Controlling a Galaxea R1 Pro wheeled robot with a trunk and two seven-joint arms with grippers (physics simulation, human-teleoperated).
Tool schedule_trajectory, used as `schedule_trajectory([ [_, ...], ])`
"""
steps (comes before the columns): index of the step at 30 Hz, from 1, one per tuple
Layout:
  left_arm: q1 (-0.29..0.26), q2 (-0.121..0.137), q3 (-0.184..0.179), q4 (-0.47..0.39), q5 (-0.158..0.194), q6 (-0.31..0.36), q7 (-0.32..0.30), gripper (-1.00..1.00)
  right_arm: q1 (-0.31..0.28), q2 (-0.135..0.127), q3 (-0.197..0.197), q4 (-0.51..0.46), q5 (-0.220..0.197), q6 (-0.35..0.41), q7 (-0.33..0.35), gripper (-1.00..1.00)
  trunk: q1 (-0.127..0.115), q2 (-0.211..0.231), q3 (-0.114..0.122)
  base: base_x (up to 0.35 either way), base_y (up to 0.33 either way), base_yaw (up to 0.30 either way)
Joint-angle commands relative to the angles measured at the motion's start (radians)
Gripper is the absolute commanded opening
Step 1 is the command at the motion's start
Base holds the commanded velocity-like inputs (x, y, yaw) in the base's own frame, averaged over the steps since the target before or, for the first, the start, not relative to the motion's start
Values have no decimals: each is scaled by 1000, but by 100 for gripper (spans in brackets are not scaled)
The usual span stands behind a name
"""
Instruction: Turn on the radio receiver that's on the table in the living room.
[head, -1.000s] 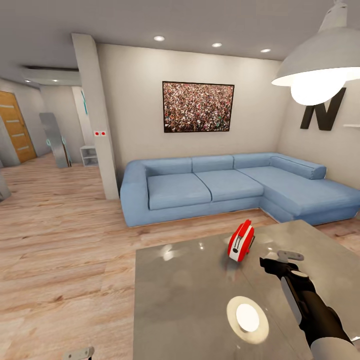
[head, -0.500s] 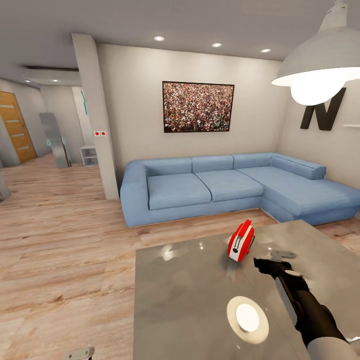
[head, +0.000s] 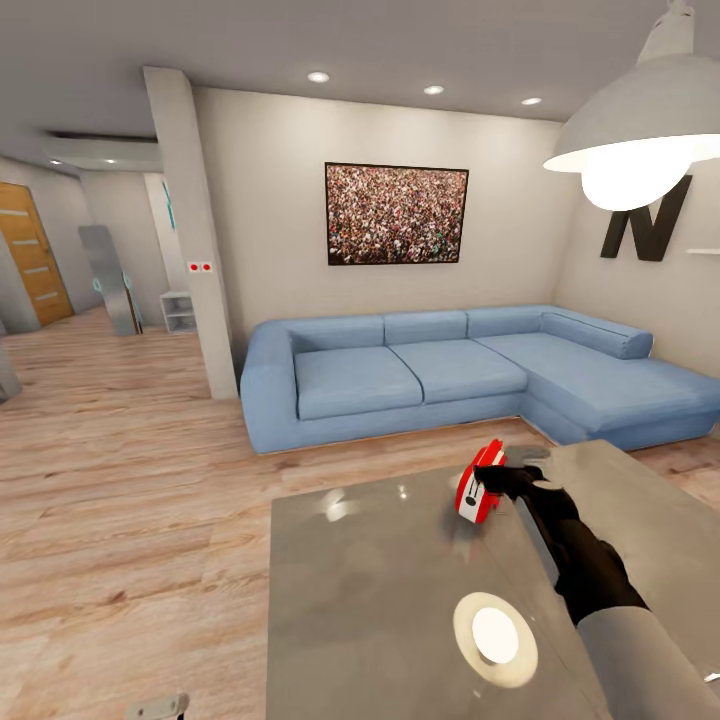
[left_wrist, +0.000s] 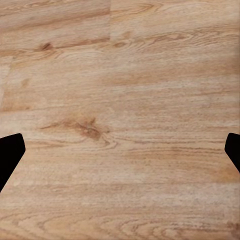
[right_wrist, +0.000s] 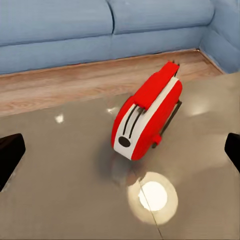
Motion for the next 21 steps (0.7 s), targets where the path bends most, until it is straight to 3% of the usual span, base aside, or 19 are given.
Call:
schedule_trajectory([
  [1,0,0,0,0,0,0,0,100,-15,2,0,0,0,9,0,100,0,0,0,0,0,0],
  [6,0,-1,1,0,0,-9,-1,100,-135,10,2,3,0,126,1,100,0,0,0,0,0,0],
  [8,0,-3,2,9,-1,-28,-1,100,-187,12,2,5,-1,222,1,100,0,0,0,0,0,0],
  [12,0,-5,0,53,-3,-67,-1,100,-233,13,2,37,-2,279,1,100,0,0,0,0,0,0],
  [16,0,-7,0,181,-4,-172,-2,100,-297,14,2,146,-1,307,1,100,0,0,0,0,0,0],
  [21,0,-5,-1,365,-2,-271,-2,100,-312,14,2,173,-1,319,5,100,0,0,0,0,0,0],
])
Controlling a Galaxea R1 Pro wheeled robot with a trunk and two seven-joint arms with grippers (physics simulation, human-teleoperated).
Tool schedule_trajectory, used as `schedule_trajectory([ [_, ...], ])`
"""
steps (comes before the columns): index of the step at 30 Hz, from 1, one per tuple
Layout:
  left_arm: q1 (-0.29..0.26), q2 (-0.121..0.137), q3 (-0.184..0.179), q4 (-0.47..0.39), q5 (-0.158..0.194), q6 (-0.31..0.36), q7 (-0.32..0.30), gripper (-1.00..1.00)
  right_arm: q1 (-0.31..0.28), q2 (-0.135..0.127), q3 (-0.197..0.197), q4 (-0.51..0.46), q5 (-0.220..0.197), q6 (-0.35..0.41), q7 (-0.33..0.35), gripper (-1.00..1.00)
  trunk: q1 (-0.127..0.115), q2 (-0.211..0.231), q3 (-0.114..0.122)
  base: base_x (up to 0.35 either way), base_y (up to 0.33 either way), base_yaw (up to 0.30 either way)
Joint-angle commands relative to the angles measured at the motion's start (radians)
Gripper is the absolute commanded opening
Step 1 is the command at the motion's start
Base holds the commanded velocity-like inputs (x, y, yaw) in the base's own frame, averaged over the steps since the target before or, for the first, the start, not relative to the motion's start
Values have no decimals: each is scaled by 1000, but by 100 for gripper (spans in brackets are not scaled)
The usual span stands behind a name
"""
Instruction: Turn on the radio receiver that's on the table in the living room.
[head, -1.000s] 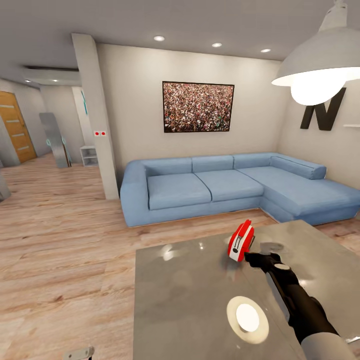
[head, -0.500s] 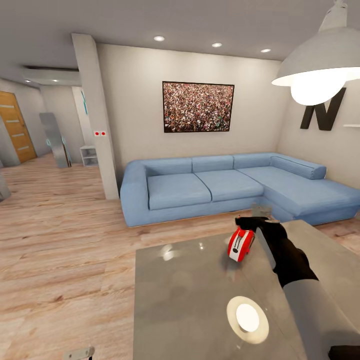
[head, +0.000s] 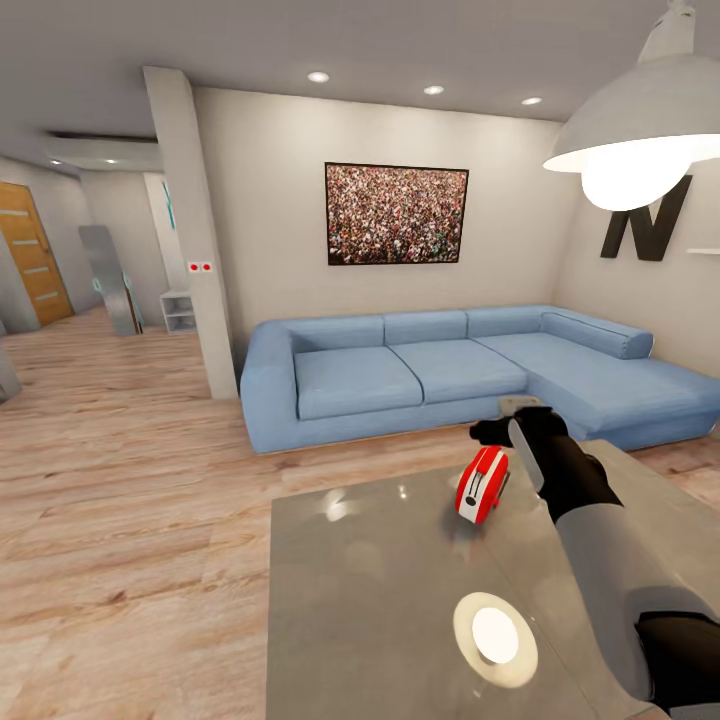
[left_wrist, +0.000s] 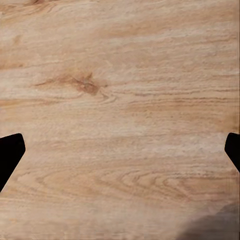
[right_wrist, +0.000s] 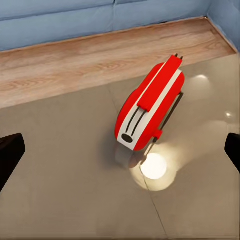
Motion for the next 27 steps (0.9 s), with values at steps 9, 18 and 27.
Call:
schedule_trajectory([
  [9,0,8,4,213,-3,-71,1,100,-4,-1,-3,7,-6,30,6,100,0,0,0,0,0,0],
  [18,0,7,3,335,-6,-73,2,100,-4,-1,-4,7,-5,30,6,100,0,0,0,0,0,0],
  [27,0,-24,4,439,-2,-70,-7,100,-4,-2,-3,7,-3,28,5,100,0,0,0,0,0,0],
])
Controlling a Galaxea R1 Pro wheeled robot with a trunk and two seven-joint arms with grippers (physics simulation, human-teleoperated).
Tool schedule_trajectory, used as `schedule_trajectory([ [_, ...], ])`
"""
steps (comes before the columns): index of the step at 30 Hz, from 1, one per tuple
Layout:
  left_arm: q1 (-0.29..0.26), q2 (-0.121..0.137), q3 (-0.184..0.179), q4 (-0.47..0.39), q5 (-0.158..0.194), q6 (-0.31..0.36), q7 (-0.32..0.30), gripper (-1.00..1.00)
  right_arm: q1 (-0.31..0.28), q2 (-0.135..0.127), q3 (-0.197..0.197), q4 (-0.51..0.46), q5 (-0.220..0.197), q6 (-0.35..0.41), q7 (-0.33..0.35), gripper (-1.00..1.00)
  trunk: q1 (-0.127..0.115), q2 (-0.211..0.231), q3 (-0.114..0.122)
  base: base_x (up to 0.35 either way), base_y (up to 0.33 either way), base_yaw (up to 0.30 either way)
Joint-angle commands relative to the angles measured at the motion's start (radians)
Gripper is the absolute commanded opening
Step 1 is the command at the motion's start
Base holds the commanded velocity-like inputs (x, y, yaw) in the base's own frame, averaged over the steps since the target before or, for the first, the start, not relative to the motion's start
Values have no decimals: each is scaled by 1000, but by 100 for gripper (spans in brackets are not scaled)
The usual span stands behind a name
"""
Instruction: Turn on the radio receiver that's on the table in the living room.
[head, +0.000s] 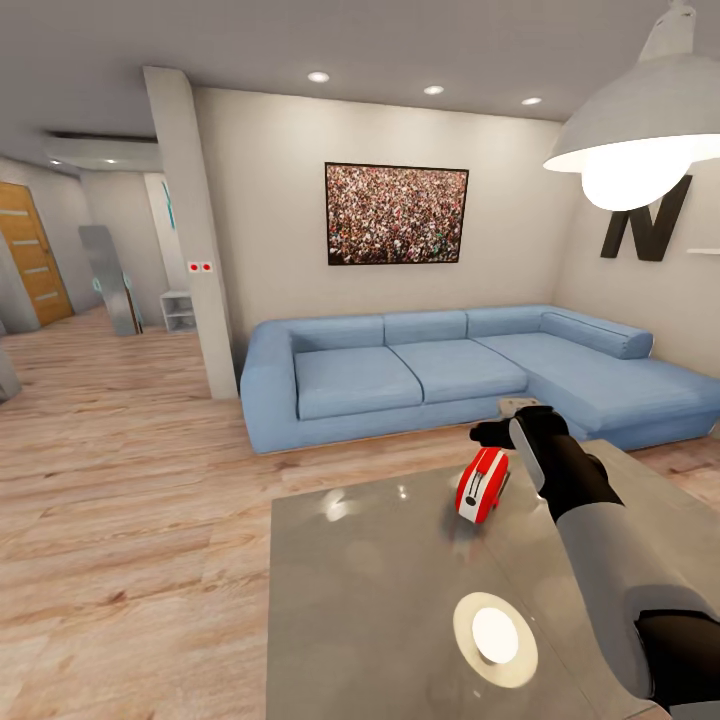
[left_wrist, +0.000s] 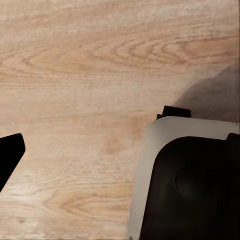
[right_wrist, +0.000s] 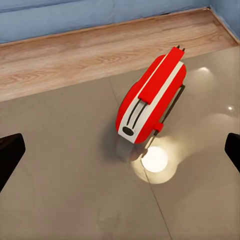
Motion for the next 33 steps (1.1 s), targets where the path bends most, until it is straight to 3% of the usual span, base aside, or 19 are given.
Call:
schedule_trajectory([
  [1,0,-7,1,7,0,0,0,100,0,0,0,0,0,0,0,100,0,0,0,0,0,0],
  [3,0,-21,1,18,1,1,-1,100,0,0,0,0,-1,0,0,100,0,0,0,0,0,0],
  [11,0,-121,1,34,4,1,-1,100,0,0,1,0,1,-4,-1,100,0,0,0,0,0,0],
  [29,0,-127,2,34,4,1,-1,100,0,-11,-8,10,6,-11,-9,100,0,0,0,0,0,0],
  [33,0,-126,2,34,4,1,0,100,-9,-32,-14,64,7,-54,-9,100,0,0,0,0,0,0],
])
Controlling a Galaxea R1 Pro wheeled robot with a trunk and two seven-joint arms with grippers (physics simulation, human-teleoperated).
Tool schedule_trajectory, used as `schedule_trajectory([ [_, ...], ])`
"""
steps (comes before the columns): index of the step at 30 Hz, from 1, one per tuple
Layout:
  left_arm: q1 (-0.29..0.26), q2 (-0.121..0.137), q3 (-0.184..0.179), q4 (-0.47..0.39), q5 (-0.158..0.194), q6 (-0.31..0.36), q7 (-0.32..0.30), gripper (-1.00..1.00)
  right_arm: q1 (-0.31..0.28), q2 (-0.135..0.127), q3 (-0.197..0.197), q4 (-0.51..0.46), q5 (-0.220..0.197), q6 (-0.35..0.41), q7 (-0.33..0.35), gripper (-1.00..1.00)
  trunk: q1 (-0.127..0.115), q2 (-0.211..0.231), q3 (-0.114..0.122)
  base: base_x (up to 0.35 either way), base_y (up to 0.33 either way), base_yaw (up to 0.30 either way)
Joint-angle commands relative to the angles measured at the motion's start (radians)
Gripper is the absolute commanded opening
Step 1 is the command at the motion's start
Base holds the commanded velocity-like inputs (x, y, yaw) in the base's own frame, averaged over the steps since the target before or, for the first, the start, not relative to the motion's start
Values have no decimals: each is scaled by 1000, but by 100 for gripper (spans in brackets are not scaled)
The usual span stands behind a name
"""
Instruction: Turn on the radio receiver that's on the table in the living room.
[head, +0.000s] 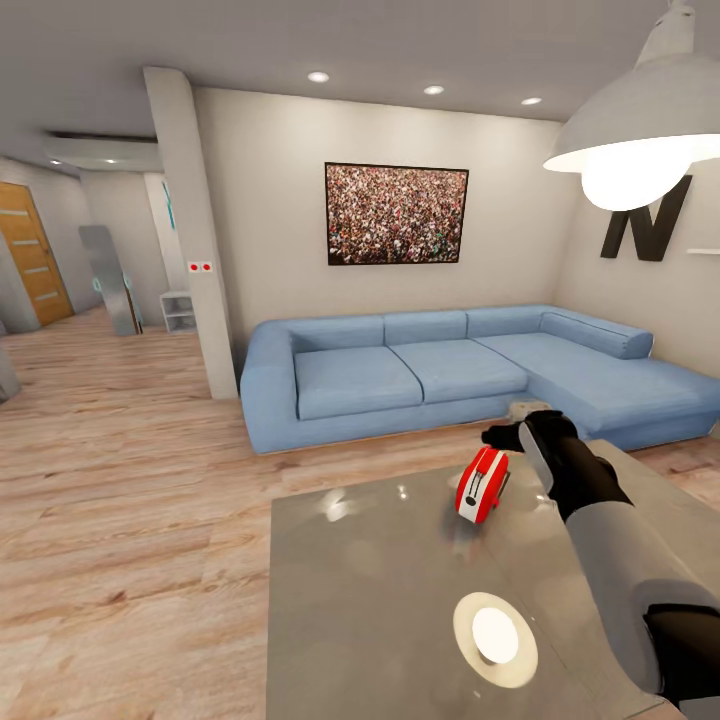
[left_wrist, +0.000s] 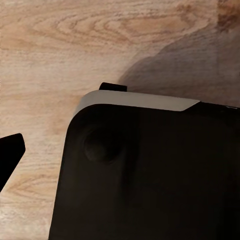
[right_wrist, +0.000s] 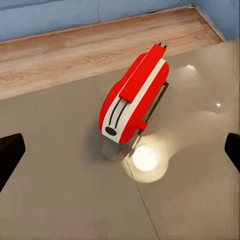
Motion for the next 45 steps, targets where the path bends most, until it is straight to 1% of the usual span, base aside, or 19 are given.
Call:
schedule_trajectory([
  [1,0,-1,0,0,0,0,0,100,-11,-8,-1,27,-1,-23,1,100,0,0,0,0,0,0],
  [3,0,-1,0,0,0,0,-1,100,-25,-14,-1,57,-2,-42,2,100,0,0,0,0,0,0],
  [6,0,-2,0,0,0,0,0,100,-56,-24,-2,132,-1,-64,3,100,0,0,0,0,0,0],
  [7,0,-2,0,0,0,0,0,100,-74,-29,-2,172,2,-69,4,100,0,0,0,0,0,0],
  [12,0,-1,0,0,0,0,0,100,-123,-41,-2,279,5,-100,6,100,0,0,0,0,0,0],
  [13,0,-1,0,0,0,0,0,100,-138,-47,-2,314,5,-118,7,100,0,0,0,0,0,0],
  [15,0,-1,0,0,0,0,0,100,-153,-54,-2,350,5,-141,7,100,0,0,0,0,0,0],
  [19,0,-2,0,0,0,0,0,100,-202,-75,-3,462,4,-217,8,100,0,0,0,0,0,0],
  [21,0,-2,0,0,0,0,0,100,-218,-80,-3,500,5,-239,8,100,0,0,0,0,0,0],
  [22,0,-2,0,0,0,0,0,100,-234,-84,-3,536,5,-258,8,100,0,0,0,0,0,0],
  [27,0,-2,0,0,0,0,-1,100,-276,-90,-3,632,7,-313,8,100,0,0,0,0,0,0],
  [30,0,-2,0,0,0,0,-1,100,-305,-96,-2,701,7,-384,8,100,0,0,0,0,0,0],
  [31,0,-2,0,0,0,0,-1,100,-310,-99,-2,714,7,-400,7,100,0,0,0,0,0,0],
  [32,0,-2,0,0,0,0,0,100,-320,-109,-2,738,8,-430,7,100,0,0,0,0,0,0],
  [34,0,-2,0,0,0,0,0,100,-330,-120,-2,759,8,-456,7,100,0,0,0,0,0,0],
  [35,0,-2,0,0,0,0,0,100,-337,-130,-2,775,7,-475,7,100,0,0,0,0,0,0],
  [39,0,-2,0,0,0,0,-1,100,-352,-155,-2,799,5,-499,8,100,0,0,0,0,0,0],
  [41,0,-2,0,0,0,0,0,100,-366,-163,-3,833,6,-506,9,100,0,0,0,0,0,0],
  [45,0,-2,0,0,0,0,-1,100,-378,-161,-3,848,4,-507,14,100,0,0,0,0,0,0],
])
